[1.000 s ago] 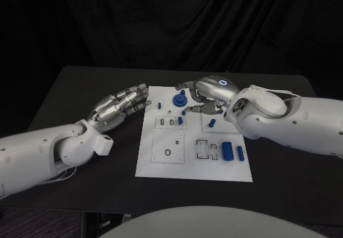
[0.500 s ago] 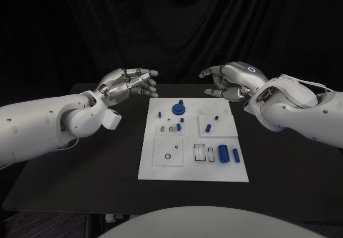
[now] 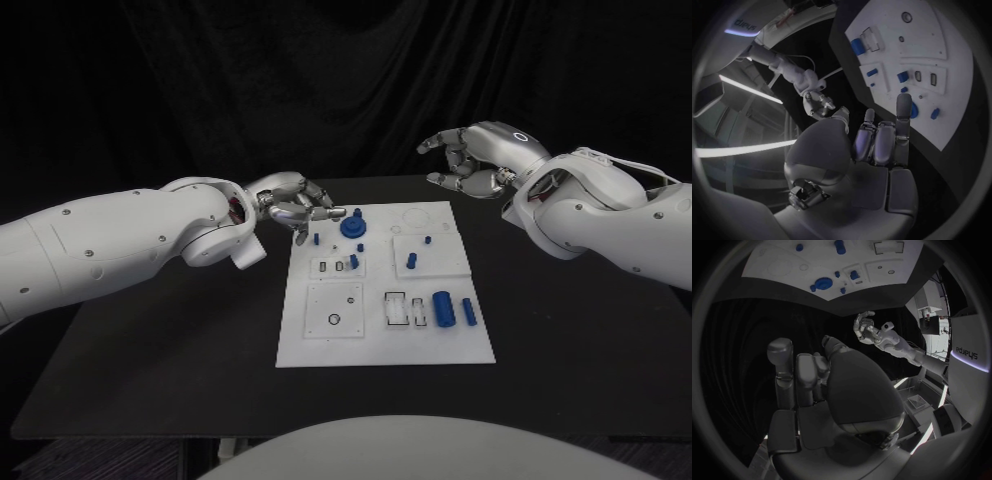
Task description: Assemble the parts on the task board
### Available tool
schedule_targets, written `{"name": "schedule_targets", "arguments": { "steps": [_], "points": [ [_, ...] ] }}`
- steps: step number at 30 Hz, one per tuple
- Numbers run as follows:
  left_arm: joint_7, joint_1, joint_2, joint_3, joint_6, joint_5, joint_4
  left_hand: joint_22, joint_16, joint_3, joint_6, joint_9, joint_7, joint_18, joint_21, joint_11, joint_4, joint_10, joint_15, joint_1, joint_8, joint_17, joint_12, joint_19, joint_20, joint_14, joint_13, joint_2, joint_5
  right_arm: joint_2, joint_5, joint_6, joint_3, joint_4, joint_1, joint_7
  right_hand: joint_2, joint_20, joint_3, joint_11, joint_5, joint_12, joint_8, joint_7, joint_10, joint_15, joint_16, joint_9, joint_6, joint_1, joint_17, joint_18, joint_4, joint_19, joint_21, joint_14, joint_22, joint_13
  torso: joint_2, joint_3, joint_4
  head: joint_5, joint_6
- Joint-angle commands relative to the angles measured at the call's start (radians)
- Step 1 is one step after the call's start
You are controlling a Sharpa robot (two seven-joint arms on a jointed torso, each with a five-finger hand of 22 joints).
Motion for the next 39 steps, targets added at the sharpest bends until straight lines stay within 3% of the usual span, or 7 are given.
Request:
{"name": "schedule_targets", "arguments": {
  "steps": [1,3,5,9,20,27,39],
  "points": [
    [-0.272,0.003,0.019,0.001,-0.046,-0.189,0.008,0.140,0.020,-0.020,0.039,0.048,-0.022,-0.014,0.099,-0.023,-0.002,0.146,-0.021,-0.031,0.035,0.197,0.045,0.119,-0.019,0.148,0.235,0.005,-0.012,-0.007,0.010,-0.009,0.000,-0.003,-0.004,0.013,-0.006,0.001,0.006,-0.001,0.009,0.005,0.000,0.000,0.009,-0.001,0.007,-0.002,-0.003,0.004,0.003,-0.020,0.001,0.008,0.008,0.008,0.105,0.001,0.002,0.0035,-0.0067,-0.006,0.000],
    [-0.322,0.003,0.033,0.001,-0.047,-0.204,0.010,0.298,0.024,-0.034,0.094,0.111,-0.061,-0.040,0.195,-0.061,-0.003,0.179,-0.055,-0.055,0.064,0.315,0.055,0.262,-0.057,0.228,0.265,0.012,-0.004,-0.010,0.010,-0.007,0.000,-0.005,-0.005,0.011,-0.007,0.000,0.010,-0.001,0.019,0.009,0.001,0.000,0.021,-0.002,0.011,-0.005,-0.003,0.006,0.007,-0.021,0.000,0.013,0.019,0.012,0.107,0.005,0.002,0.0059,-0.0082,-0.006,0.000],
    [-0.369,0.003,0.045,0.001,-0.042,-0.213,0.010,0.331,0.024,-0.038,0.109,0.124,-0.063,-0.049,0.210,-0.063,-0.002,0.179,-0.062,-0.061,0.072,0.315,0.055,0.285,-0.060,0.228,0.265,0.012,-0.008,-0.012,0.010,-0.005,0.000,-0.006,-0.006,0.009,-0.008,0.000,0.012,-0.001,0.022,0.009,0.001,0.001,0.024,-0.003,0.013,-0.005,-0.003,0.007,0.008,-0.021,-0.001,0.014,0.022,0.014,0.108,0.005,0.003,0.0088,-0.0100,-0.004,0.000],
    [-0.466,0.002,0.078,0.001,-0.011,-0.280,0.005,0.492,0.024,-0.061,0.159,0.225,-0.099,-0.082,0.283,-0.101,0.001,0.179,-0.099,-0.119,0.100,0.315,0.055,0.408,-0.098,0.228,0.265,0.025,-0.008,-0.012,0.010,0.003,0.000,-0.013,-0.007,0.006,-0.009,-0.001,0.014,-0.001,0.029,0.009,0.002,0.001,0.026,-0.003,0.013,-0.007,-0.003,0.007,0.008,-0.022,-0.001,0.016,0.025,0.015,0.108,0.004,0.006,0.0165,-0.0126,0.003,0.000],
    [-0.521,0.001,0.134,0.001,0.019,-0.334,-0.016,0.540,0.024,-0.082,0.161,0.289,-0.107,-0.093,0.301,-0.113,0.003,0.179,-0.115,-0.164,0.075,0.315,0.055,0.448,-0.115,0.228,0.265,0.025,-0.002,0.003,0.010,0.010,0.000,-0.027,-0.013,0.011,-0.016,-0.001,0.024,0.001,0.039,0.017,0.013,0.008,0.054,-0.002,0.026,-0.010,0.015,0.014,0.019,-0.026,-0.007,0.028,0.051,0.029,0.113,0.011,0.013,0.0321,-0.0133,0.001,0.000],
    [-0.524,-0.003,0.149,0.001,0.007,-0.339,-0.013,0.535,0.024,-0.086,0.165,0.304,-0.107,-0.092,0.298,-0.113,0.002,0.179,-0.115,-0.175,0.066,0.315,0.055,0.446,-0.115,0.228,0.265,0.029,0.005,0.006,0.010,0.002,0.000,-0.029,-0.016,0.019,-0.018,-0.002,0.028,0.001,0.040,0.019,0.015,0.008,0.061,-0.003,0.030,-0.011,0.019,0.017,0.023,-0.027,-0.009,0.032,0.059,0.033,0.114,0.013,0.012,0.0321,-0.0144,-0.004,0.000],
    [-0.490,-0.026,0.175,0.000,-0.010,-0.340,-0.036,0.520,0.024,-0.066,0.168,0.341,-0.107,-0.088,0.283,-0.113,-0.028,0.179,-0.115,-0.153,0.024,0.315,0.055,0.437,-0.116,0.228,0.265,0.036,0.062,0.016,0.010,0.000,0.000,-0.044,-0.033,0.025,-0.019,-0.002,0.033,0.002,0.041,0.018,0.019,0.011,0.063,-0.002,0.030,-0.013,0.027,0.018,0.022,-0.027,-0.010,0.034,0.061,0.035,0.114,0.010,0.015,0.0332,-0.0217,0.001,0.000]
  ]
}}
